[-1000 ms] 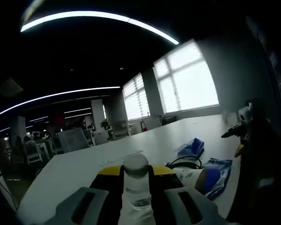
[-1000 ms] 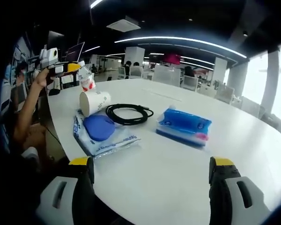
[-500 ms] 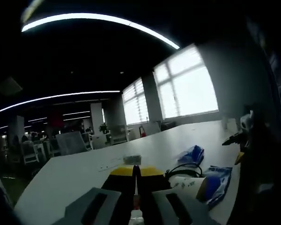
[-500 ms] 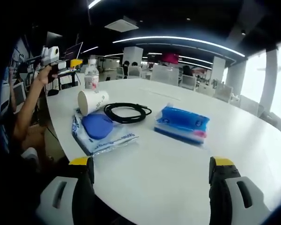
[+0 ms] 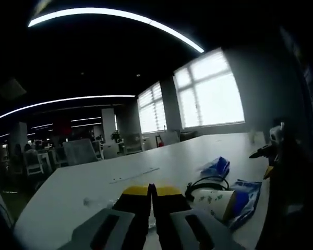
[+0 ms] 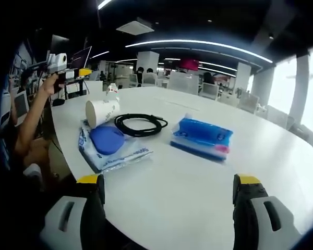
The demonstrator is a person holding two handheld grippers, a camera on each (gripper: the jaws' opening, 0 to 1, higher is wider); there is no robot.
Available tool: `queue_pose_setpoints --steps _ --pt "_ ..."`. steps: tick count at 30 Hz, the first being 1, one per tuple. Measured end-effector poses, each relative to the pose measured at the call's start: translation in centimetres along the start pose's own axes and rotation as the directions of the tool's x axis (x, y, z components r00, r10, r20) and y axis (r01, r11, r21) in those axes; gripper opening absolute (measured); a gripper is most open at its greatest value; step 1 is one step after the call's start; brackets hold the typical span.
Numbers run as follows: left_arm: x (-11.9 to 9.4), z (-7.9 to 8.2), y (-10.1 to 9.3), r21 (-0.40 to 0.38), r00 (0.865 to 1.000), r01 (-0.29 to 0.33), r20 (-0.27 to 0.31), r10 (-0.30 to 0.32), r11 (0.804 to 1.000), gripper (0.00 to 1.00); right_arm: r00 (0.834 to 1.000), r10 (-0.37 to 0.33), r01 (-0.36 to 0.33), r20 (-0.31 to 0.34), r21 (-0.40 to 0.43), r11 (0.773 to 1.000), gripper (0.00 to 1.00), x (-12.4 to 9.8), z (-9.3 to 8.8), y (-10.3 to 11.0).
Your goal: Arrange the tabletop items into an orderly group along one side of the table until the central work area is clear of visible clutter.
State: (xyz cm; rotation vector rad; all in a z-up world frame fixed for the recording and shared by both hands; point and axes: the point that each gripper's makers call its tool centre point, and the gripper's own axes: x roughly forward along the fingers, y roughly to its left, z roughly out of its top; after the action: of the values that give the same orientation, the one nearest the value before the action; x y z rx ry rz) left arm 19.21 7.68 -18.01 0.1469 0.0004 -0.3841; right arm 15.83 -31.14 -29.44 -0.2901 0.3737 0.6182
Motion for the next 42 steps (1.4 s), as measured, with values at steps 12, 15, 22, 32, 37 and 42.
queue_pose_setpoints --steps 12,15,22,32,37,42 --pt "-1.0 -0.1 0.4 -0.018 1.0 -0.014 0.002 0.014 1.0 0.0 1.0 0.003 -0.003 -0.007 -0.002 1.0 1.0 0.1 -0.1 0.1" --pt "-1.2 0.0 0.5 -0.02 1.0 -0.014 0.004 0.015 1.0 0.0 1.0 0.006 -0.006 -0.005 -0.005 1.0 1.0 0.1 0.0 0.2" --pt "-1.7 0.2 0.7 -0.022 1.0 -0.022 0.011 0.022 1.0 0.0 1.0 0.004 -0.004 -0.005 -0.006 1.0 1.0 0.1 0.0 0.2" --pt "-2.1 0.4 0.8 -0.023 1.0 -0.025 0.015 0.026 0.999 0.0 1.0 0.005 -0.005 -0.004 -0.009 1.0 1.0 0.0 0.1 0.3" --pt "-2.2 0.4 0.9 -0.024 1.0 -0.026 0.017 0.027 0.999 0.0 1.0 0.007 -0.007 -0.004 -0.011 1.0 1.0 0.1 0.2 0.4" --pt "-2.3 0.3 0.9 -0.026 1.0 -0.025 0.014 0.026 0.999 0.0 1.0 0.008 -0.008 -0.006 -0.012 1.0 1.0 0.2 0.2 0.5"
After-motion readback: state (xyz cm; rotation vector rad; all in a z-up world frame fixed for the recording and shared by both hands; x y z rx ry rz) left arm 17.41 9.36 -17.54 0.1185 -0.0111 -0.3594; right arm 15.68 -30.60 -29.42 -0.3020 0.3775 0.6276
